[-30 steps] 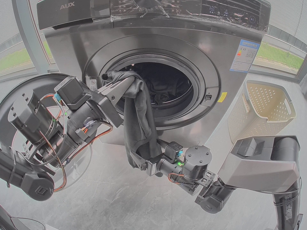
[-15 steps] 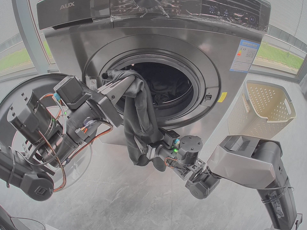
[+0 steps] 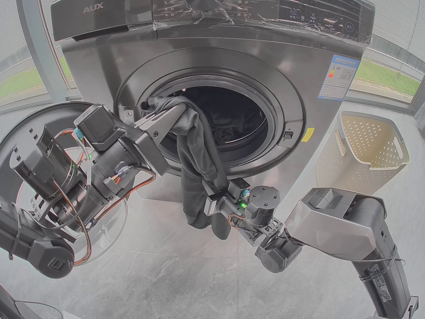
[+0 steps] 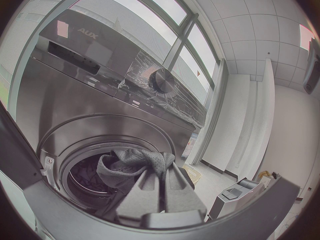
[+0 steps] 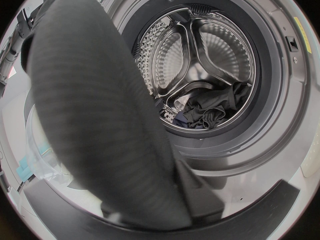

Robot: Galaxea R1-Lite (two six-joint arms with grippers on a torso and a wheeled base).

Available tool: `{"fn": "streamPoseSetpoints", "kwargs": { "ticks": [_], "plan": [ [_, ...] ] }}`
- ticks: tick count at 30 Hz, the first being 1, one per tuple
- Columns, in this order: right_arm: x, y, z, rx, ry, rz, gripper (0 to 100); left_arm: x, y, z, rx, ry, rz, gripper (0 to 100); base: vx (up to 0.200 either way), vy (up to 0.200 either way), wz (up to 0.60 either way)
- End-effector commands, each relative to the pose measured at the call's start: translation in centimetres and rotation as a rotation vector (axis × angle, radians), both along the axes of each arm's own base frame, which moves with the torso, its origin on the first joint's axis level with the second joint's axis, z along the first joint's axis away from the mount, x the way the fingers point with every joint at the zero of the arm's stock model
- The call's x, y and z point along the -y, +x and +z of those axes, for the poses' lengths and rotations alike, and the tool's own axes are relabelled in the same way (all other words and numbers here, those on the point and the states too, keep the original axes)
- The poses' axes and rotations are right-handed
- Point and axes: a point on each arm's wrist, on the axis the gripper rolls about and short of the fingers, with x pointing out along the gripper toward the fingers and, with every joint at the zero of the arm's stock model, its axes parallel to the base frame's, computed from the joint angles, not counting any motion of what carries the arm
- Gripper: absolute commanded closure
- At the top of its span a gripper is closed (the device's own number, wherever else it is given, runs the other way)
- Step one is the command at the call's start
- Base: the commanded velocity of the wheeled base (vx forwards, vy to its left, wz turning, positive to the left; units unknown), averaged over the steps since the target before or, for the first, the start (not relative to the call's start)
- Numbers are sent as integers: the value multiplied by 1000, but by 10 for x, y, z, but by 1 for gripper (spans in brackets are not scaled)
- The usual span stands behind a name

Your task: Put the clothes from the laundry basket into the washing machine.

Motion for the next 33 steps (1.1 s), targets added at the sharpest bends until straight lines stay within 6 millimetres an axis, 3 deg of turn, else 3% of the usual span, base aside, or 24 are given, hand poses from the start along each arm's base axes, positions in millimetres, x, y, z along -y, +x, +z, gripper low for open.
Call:
{"fn": "streamPoseSetpoints", "kwargs": {
  "ticks": [1,3,4,5,6,8,13,18,27,33],
  "plan": [
    [18,-7,14,-15,-9,-21,100,-6,6,-3,-10,6,29,100,0,0,0],
    [28,-9,17,-25,-13,-36,100,-9,9,-3,-12,9,46,100,0,0,0],
    [43,-14,29,-20,-4,-54,100,-14,11,-6,-24,17,63,100,0,0,0],
    [43,-14,29,-20,-4,-54,100,-14,11,-6,-24,17,63,100,0,0,0],
    [59,-20,45,-21,7,-74,100,-17,14,-7,-33,24,79,100,0,0,0],
    [73,-28,64,-20,40,-85,100,-19,16,-11,-51,35,88,100,0,0,0],
    [93,-52,100,-28,135,-78,100,-23,18,-22,-101,68,99,100,0,0,0],
    [113,-74,118,-27,147,-77,100,-20,25,-49,-179,117,98,100,0,0,0],
    [116,-76,130,6,169,-79,100,-20,27,-95,-304,234,99,100,0,0,0],
    [114,-79,136,22,183,-71,100,-20,25,-107,-313,247,95,100,0,0,0]
  ]
}}
